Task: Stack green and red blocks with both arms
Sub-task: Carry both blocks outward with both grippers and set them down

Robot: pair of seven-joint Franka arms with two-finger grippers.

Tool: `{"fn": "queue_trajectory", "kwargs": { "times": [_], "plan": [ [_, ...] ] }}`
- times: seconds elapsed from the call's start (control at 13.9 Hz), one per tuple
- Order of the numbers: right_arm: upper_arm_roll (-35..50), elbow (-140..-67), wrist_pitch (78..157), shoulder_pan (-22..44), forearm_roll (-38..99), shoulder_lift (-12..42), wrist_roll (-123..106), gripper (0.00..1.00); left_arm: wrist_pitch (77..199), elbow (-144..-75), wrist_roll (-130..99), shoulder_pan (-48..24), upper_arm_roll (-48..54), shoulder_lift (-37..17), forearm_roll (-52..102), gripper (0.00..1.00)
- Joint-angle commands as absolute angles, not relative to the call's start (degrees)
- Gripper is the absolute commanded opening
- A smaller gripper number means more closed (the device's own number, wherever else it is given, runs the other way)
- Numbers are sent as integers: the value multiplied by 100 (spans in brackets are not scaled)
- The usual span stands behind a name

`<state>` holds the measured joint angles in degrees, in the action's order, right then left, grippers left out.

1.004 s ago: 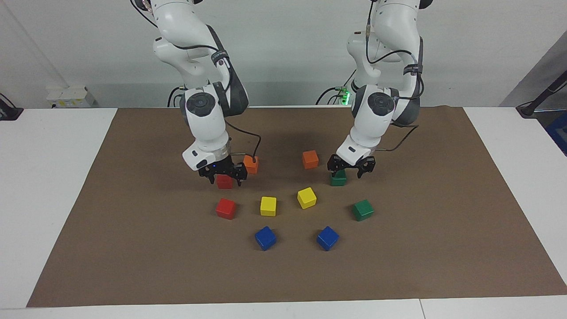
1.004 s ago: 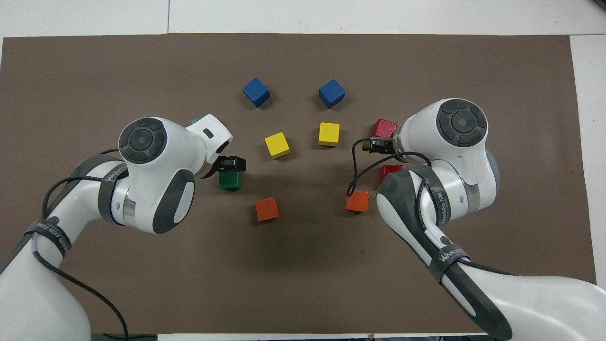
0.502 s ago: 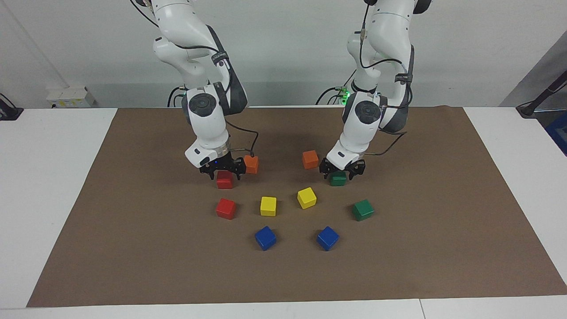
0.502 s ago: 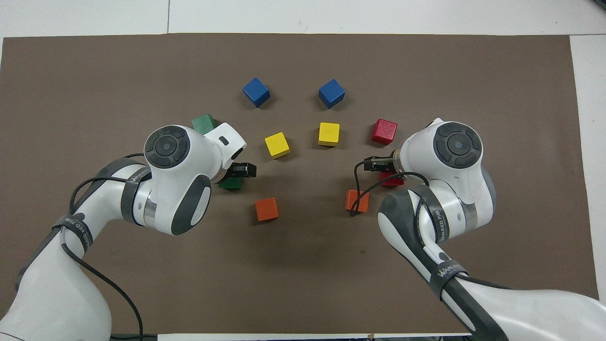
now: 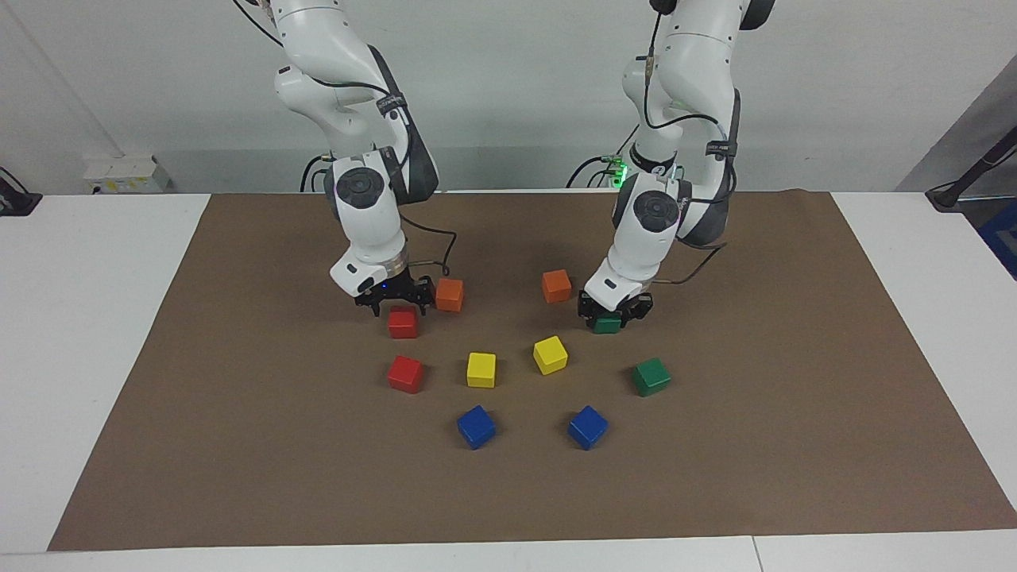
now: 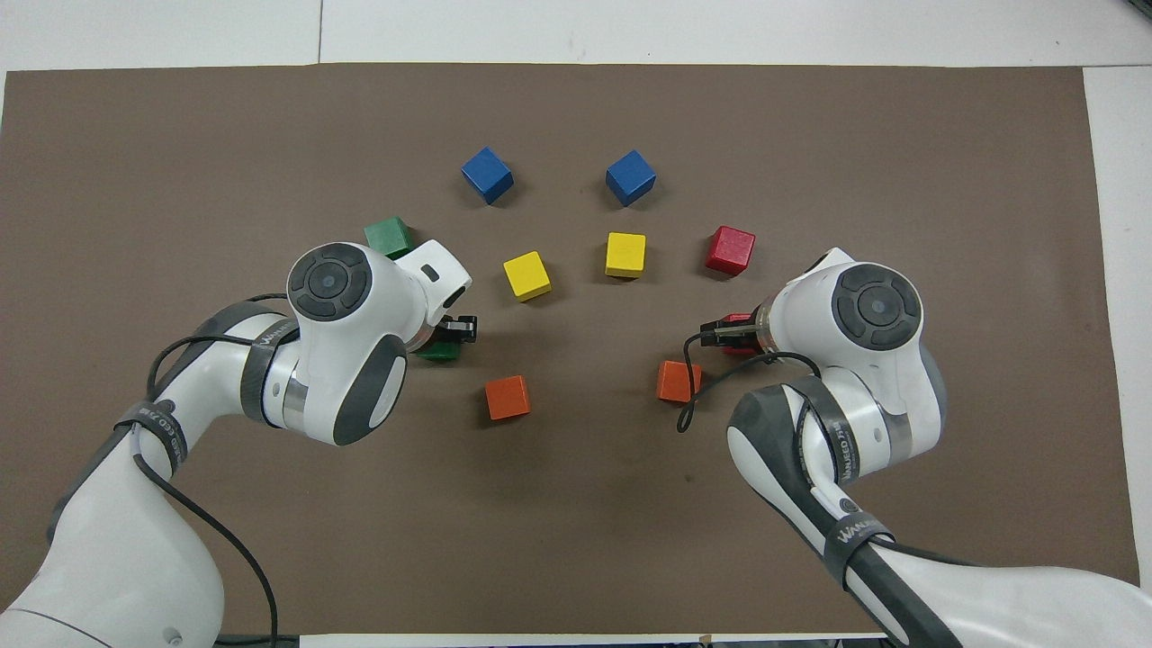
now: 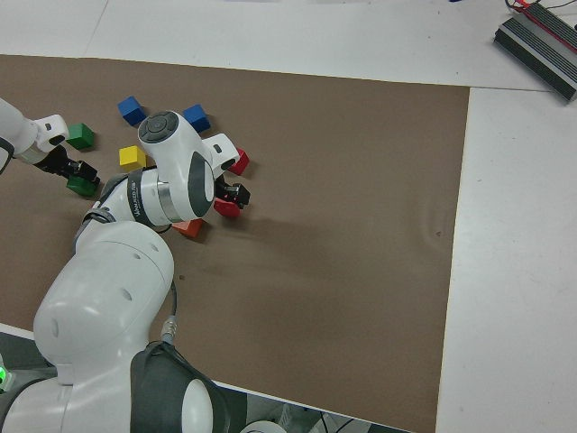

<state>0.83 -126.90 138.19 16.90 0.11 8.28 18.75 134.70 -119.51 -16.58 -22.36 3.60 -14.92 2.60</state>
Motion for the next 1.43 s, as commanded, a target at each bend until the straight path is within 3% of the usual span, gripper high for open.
{"fn": "queue_trajectory", "kwargs": {
  "times": [0.0,0.22,0.29,0.36,0.43,0.57,0.79,0.93,1.15,1.36],
  "plan": [
    [105,-13069,14247,1635,0,650,1775,100,13377,-12067,-1723,-2391,255,-1406,79,0],
    [106,-13061,14536,1635,9,773,1802,100,13202,-11971,-1688,-2251,229,-1284,79,0],
    [105,-13043,14555,1635,9,826,1802,86,13114,-11936,-1661,-2059,229,-1135,79,0],
    [105,-13043,14563,1635,9,835,1758,28,13000,-11909,-1626,-1796,237,-968,79,0],
    [105,-13017,14511,1635,9,835,1749,0,12842,-11883,-1391,-1515,237,-836,79,0],
    [97,-12772,14232,1565,9,861,1723,0,12648,-11892,-532,-839,237,-669,79,0],
    [79,-11396,12696,899,9,1107,681,0,12709,-11953,629,330,237,-650,79,0],
    [88,-10865,12253,406,87,1213,-59,0,12744,-11962,1437,990,246,-659,79,0],
    [70,-10933,12365,-112,79,1195,-779,0,13085,-12101,1713,1476,237,-773,79,0],
    [70,-11573,12892,-421,88,1020,-1072,0,13377,-12217,1819,1678,237,-1018,79,0]
  ]
}}
